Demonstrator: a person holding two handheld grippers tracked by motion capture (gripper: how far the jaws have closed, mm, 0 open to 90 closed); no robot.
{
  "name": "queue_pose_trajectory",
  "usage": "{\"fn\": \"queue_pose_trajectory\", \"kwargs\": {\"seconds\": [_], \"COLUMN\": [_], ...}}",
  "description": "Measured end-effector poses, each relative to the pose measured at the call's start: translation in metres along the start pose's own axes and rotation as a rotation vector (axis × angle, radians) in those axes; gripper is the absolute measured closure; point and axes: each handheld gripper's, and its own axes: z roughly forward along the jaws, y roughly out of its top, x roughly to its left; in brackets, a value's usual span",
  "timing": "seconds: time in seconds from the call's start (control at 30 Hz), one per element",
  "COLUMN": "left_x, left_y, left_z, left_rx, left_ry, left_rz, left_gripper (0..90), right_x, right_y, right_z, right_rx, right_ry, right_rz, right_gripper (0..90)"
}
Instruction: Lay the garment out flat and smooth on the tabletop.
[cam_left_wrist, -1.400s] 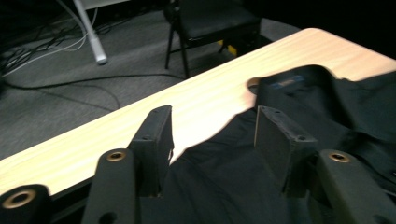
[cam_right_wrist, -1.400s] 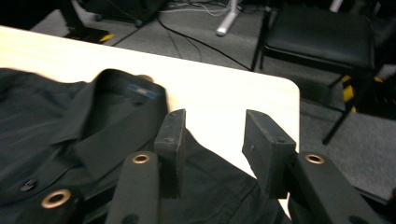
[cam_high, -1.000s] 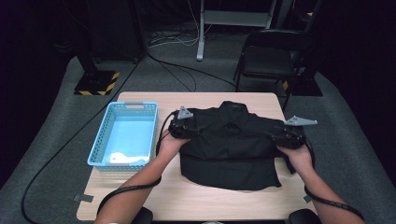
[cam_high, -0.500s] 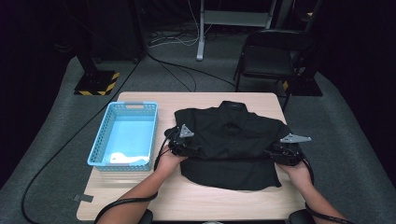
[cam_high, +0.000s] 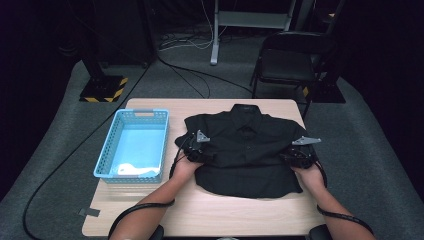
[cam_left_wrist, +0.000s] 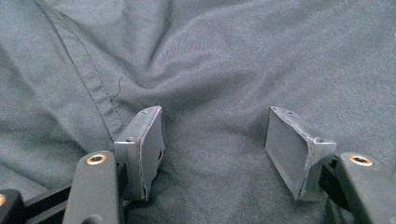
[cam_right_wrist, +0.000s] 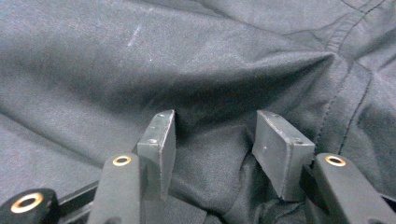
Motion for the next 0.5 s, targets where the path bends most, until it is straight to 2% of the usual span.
{"fn": "queue_pose_trajectory", "kwargs": {"seconds": [0.13,0.33,0.5], "left_x": [0.009,0.021,0.026], "left_y": [0.006,0.017,0.022], "left_z": [0.008,0.021,0.027], "left_rx": [-0.012,-0.018,-0.019], "left_ry": [0.023,0.050,0.060], "left_rz": [-0.022,-0.042,-0.054], "left_gripper": [37.6,37.5,37.4], "right_x": [-0.005,-0.011,-0.015], "right_y": [0.010,0.025,0.034], "right_z": [0.012,0.028,0.036], "right_rx": [-0.005,-0.007,-0.003], "right_ry": [-0.027,-0.066,-0.084], "right_rz": [0.002,0.050,0.070], "right_gripper": [48.2,48.1,47.9]}}
